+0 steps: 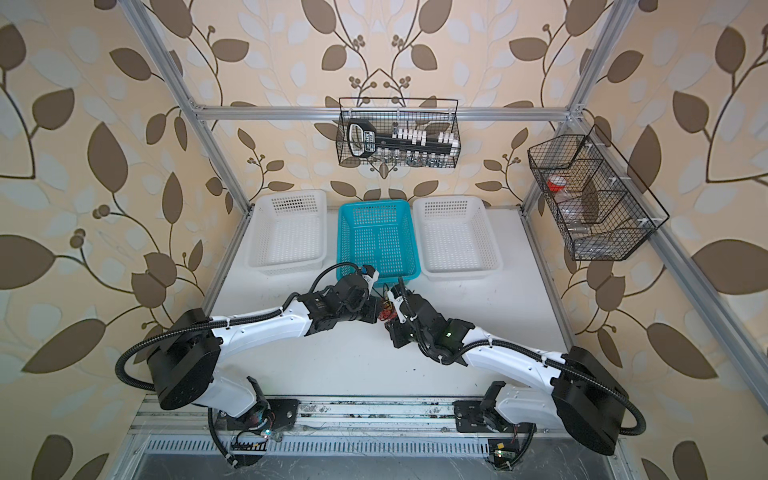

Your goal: Untangle the cables

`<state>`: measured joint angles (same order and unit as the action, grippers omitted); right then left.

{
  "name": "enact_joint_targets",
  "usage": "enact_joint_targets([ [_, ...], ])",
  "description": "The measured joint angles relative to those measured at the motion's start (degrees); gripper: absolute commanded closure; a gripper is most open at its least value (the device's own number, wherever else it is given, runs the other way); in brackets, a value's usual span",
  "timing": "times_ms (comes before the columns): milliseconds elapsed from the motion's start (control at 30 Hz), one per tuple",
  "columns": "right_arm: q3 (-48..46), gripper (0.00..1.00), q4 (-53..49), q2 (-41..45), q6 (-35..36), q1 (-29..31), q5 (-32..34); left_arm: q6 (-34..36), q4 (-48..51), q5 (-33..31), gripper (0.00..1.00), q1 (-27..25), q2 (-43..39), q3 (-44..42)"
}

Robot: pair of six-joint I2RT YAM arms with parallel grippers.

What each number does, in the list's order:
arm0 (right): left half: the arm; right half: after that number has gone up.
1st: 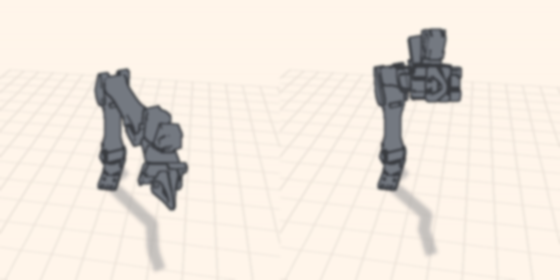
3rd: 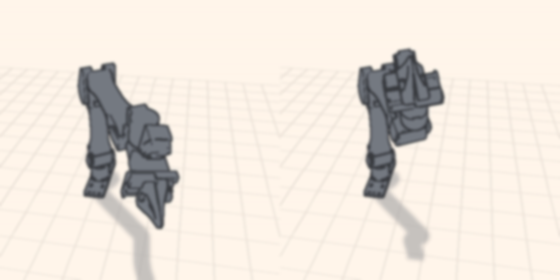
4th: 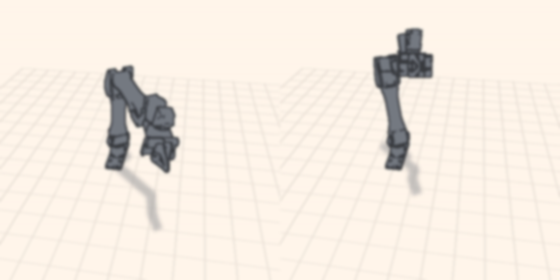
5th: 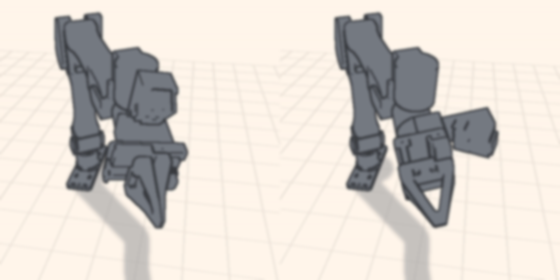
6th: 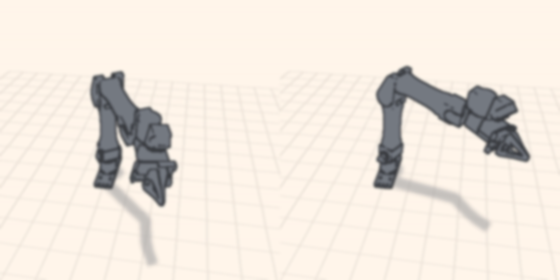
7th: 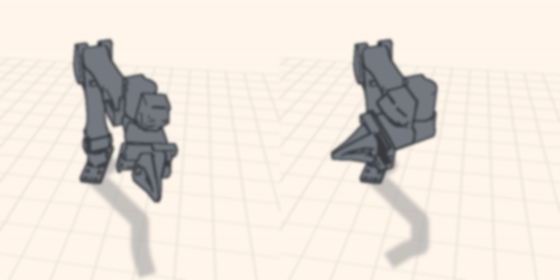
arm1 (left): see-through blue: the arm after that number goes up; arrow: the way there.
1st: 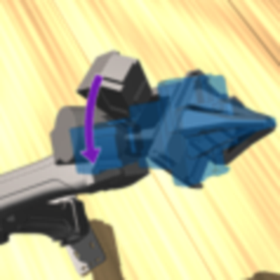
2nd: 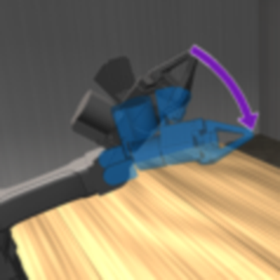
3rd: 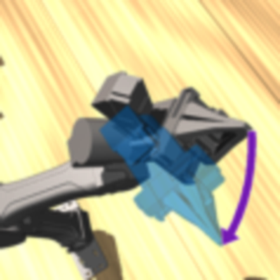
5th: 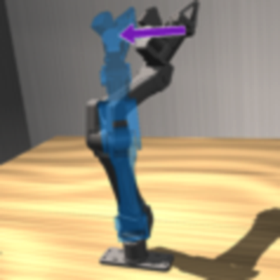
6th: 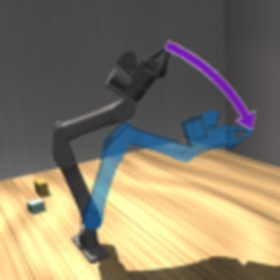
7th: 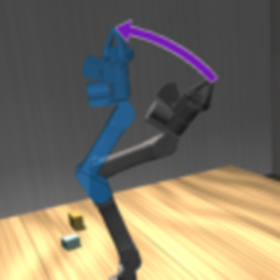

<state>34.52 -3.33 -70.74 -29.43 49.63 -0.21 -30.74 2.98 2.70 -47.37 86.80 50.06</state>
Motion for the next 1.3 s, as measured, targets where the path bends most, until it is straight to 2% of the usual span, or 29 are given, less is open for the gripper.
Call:
enact_joint_targets([
  [300,0.04,0.71,3.87,-4.15,-3.93,-0.02,-0.28,-0.17,-1.22,-0.17,1.0,-0.61,1.31,0.44],
  [700,0.04,0.73,7.5,-4.79,-8.04,-5.09,-1.64,-0.2,-1.79,-0.15,1.0,-0.61,1.75,0.44],
  [1167,0.02,0.72,10.1,-8.02,-11.26,-7.72,-5.31,-0.66,-2.75,0.07,1.0,-0.57,3.06,0.94],
  [1300,0.02,0.76,11.21,-9.22,-12.66,-8.2,-6.08,-0.83,-3.15,0.09,1.0,-0.57,3.26,0.96],
])
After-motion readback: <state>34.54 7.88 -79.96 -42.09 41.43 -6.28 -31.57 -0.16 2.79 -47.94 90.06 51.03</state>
